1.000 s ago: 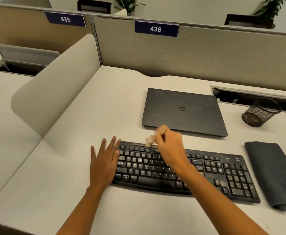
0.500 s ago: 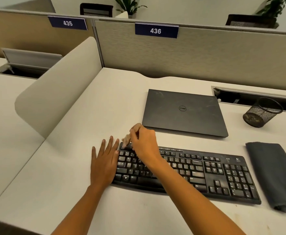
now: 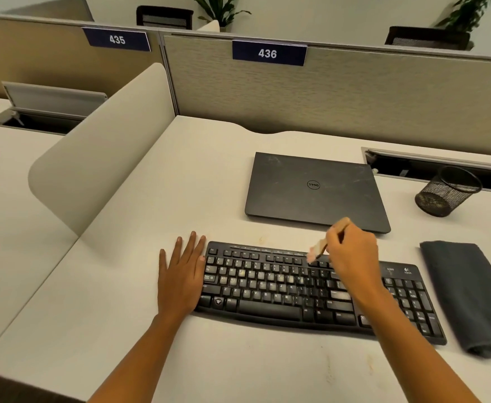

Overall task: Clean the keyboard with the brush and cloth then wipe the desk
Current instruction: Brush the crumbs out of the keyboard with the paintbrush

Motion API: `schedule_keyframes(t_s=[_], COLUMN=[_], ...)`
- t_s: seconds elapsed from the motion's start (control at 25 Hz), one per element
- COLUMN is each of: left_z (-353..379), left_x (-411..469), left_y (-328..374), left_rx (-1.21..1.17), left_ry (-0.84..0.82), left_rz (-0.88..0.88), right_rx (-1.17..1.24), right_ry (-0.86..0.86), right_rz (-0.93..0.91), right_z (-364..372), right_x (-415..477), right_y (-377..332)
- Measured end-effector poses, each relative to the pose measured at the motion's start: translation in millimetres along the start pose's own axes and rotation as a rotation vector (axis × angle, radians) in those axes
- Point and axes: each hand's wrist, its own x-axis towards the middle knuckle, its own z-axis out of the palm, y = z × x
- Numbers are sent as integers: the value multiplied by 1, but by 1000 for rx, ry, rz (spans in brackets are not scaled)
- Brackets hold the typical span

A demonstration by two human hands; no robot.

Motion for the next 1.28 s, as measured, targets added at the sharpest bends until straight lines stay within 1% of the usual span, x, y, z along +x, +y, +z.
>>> schedule_keyframes(t_s=[0.08, 0.12, 0.24, 0.28, 0.36, 0.44, 0.56, 0.64, 0.8, 0.88, 0.92, 0.96, 1.04, 1.12, 1.2, 1.28], left_z=[0, 0, 0, 0, -1, 0, 1, 1, 3, 3, 3, 3, 3, 4, 5, 6], left_x=[0, 0, 1, 0, 0, 0, 2, 1, 1, 2, 2, 2, 2, 2, 2, 3], left_y=[0, 0, 0, 1, 1, 1, 0, -1, -2, -3, -3, -3, -3, -3, -4, -5], left_rx=[-4, -4, -5, -11, -22, -21, -21, -16, 1, 12, 14, 15, 17, 19, 26, 25], left_ry=[-7, -12, -12, -8, -8, -6, 12, 18, 48, 49, 43, 38, 40, 44, 45, 53], left_rz=[1, 0, 0, 1, 3, 5, 2, 6, 26, 36, 36, 36, 39, 41, 46, 46], right_rx=[-26, 19, 295, 355, 425, 421, 330, 267, 130, 20, 16, 60, 164, 168, 65, -153], right_ry=[-33, -85, -304, -340, -360, -341, -250, -167, 20, 125, 141, 122, 30, -32, -14, 71], right_rz=[-64, -92, -115, -123, -118, -83, -46, -28, 66, 36, 7, -17, -46, -54, -22, -9], right_z=[11, 22, 59, 67, 76, 71, 48, 25, -21, -31, -30, -24, -6, 5, -2, -18], right_x=[1, -1, -14, -19, -23, -22, -16, -11, -1, 2, 3, 2, -2, -4, 1, 7], right_y=[-14, -24, -61, -72, -79, -73, -37, -7, 43, 49, 45, 36, 18, 12, 19, 31])
